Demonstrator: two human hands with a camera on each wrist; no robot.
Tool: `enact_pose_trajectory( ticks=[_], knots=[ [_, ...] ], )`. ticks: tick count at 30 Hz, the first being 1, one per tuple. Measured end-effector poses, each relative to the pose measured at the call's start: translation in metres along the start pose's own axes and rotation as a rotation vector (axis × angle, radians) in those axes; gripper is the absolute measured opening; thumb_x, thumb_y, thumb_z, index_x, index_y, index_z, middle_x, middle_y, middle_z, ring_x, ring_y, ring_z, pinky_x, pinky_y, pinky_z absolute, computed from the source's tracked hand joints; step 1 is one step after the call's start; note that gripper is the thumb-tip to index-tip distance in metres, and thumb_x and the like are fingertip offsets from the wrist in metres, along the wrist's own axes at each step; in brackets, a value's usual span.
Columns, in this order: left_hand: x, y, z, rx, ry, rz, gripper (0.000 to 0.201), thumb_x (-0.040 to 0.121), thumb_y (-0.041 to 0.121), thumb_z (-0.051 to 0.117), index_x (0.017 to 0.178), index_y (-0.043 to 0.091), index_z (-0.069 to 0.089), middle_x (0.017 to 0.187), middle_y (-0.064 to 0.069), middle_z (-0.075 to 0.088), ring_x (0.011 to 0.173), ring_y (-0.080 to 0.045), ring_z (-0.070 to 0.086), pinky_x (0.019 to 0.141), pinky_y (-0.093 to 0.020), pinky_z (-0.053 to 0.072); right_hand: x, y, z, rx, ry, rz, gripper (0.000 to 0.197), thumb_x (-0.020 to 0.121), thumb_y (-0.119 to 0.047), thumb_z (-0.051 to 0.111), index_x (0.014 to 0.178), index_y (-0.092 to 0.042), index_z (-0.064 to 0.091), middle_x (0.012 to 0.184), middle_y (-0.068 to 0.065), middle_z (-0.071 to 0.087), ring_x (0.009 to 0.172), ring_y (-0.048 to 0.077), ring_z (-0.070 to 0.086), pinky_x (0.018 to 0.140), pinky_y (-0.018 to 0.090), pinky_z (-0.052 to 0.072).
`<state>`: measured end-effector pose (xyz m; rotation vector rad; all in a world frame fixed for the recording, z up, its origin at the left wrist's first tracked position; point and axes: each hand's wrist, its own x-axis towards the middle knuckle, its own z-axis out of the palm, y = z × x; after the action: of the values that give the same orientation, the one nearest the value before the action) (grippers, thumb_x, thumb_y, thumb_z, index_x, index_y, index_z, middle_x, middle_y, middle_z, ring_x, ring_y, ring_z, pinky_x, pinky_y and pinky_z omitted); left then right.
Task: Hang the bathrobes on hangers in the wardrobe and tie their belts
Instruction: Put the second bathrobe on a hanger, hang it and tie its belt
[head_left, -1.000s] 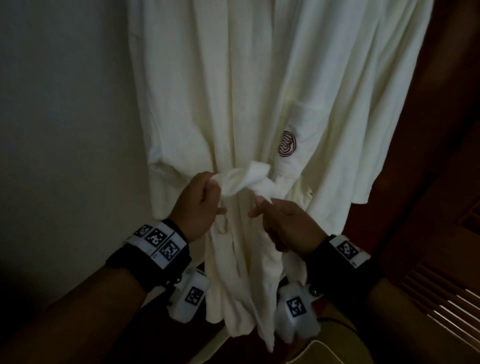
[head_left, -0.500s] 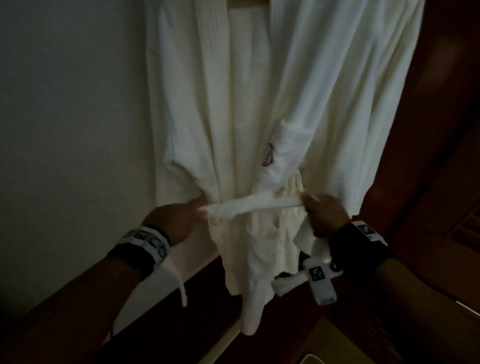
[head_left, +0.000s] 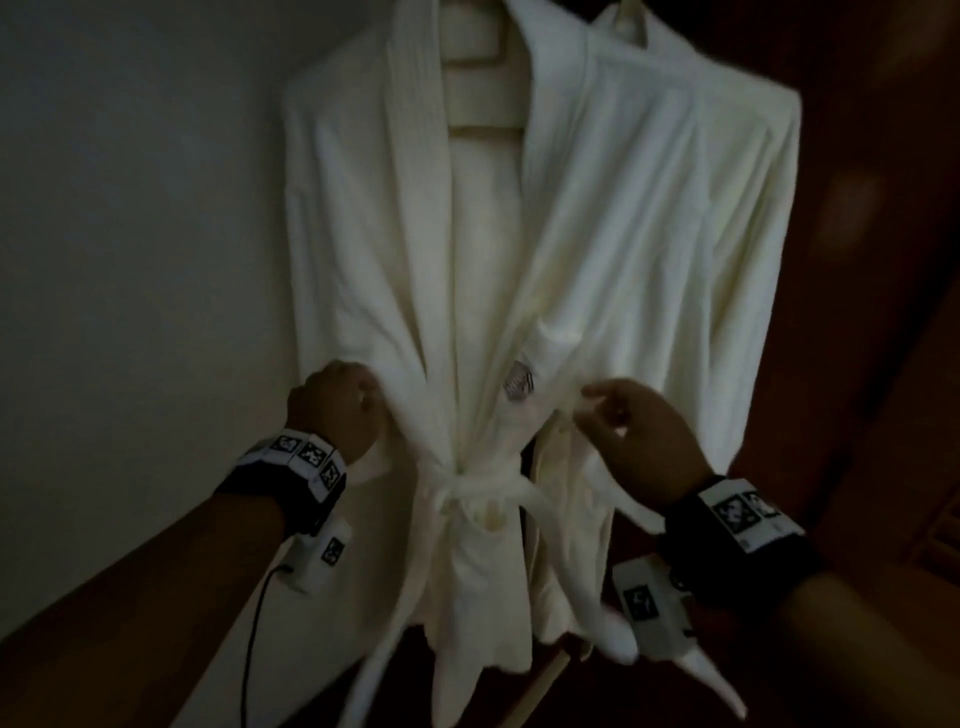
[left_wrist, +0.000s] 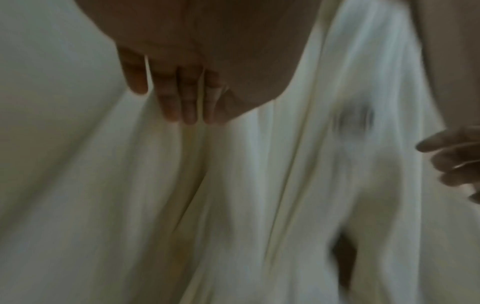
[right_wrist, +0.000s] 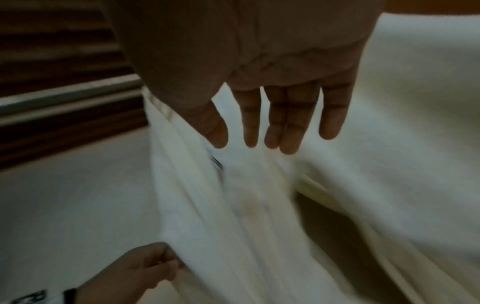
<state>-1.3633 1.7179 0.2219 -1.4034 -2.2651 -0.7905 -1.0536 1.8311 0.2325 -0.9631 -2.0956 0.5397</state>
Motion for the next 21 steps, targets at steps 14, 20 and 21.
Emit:
enact_pose_trajectory(
  ticks=[14, 20, 21],
  knots=[
    [0.199, 0.118, -0.166, 0.136, 0.248, 0.183, 0.064, 0.098, 0.033, 0.038, 0.15, 0.04, 0.002, 0.146, -0.003, 0.039, 0.124, -0.033, 0.044, 0.099, -0.046, 0.038, 0.19, -0.115, -0.148, -0.373, 0.038, -0.346, 0.056, 0.096, -0.019, 0.04, 0.146, -0.043, 0.029, 0.136, 0.007, 0.05, 0.121, 0.028, 0.05, 0.102, 0.035, 0.039],
    [0.234, 0.163, -0.152, 0.432, 0.086, 0.113, 0.069, 0.1, 0.028, 0.031, 0.143, 0.046, -0.02, 0.124, -0.008, 0.051, 0.11, -0.029, 0.052, 0.093, -0.042, 0.039, 0.246, -0.083, -0.172, -0.479, -0.092, -0.256, 0.059, 0.094, -0.02, 0.04, 0.146, -0.048, 0.028, 0.143, -0.004, 0.048, 0.127, 0.02, 0.048, 0.104, 0.03, 0.039],
    [0.241, 0.172, -0.149, 0.458, 0.067, 0.12, 0.069, 0.1, 0.029, 0.031, 0.142, 0.045, -0.021, 0.122, -0.009, 0.052, 0.107, -0.029, 0.053, 0.091, -0.041, 0.041, 0.256, -0.076, -0.175, -0.461, -0.102, -0.226, 0.059, 0.093, -0.021, 0.041, 0.145, -0.048, 0.03, 0.144, -0.004, 0.047, 0.127, 0.02, 0.048, 0.105, 0.03, 0.039]
  ],
)
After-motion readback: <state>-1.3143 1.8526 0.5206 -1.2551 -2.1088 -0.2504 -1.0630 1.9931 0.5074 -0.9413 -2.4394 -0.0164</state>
